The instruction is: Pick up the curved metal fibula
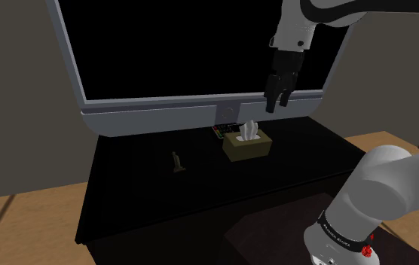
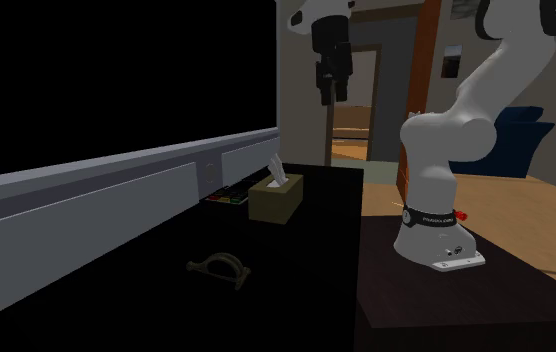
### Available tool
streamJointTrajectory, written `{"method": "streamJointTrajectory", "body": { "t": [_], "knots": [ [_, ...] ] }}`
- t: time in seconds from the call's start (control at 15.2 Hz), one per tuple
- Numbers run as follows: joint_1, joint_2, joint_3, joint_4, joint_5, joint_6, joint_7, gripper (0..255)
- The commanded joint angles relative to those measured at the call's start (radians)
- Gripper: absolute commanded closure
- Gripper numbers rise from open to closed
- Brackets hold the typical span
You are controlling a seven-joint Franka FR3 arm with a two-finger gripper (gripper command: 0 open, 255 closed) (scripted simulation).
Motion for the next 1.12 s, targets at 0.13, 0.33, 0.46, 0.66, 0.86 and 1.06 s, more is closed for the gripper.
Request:
{"method": "streamJointTrajectory", "body": {
  "t": [0.13,0.33,0.46,0.66,0.86,1.06],
  "knots": [
    [0.002,0.038,0.044,-0.01,0.02,0.054,0.06,0],
    [0.003,0.109,0.109,-0.013,0.043,0.135,0.149,0],
    [0.001,0.164,0.152,-0.007,0.053,0.188,0.209,0],
    [-0.004,0.257,0.213,0.014,0.056,0.265,0.301,0],
    [-0.013,0.363,0.271,0.05,0.043,0.338,0.397,0],
    [-0.024,0.478,0.324,0.098,0.01,0.402,0.499,0]
  ]
}}
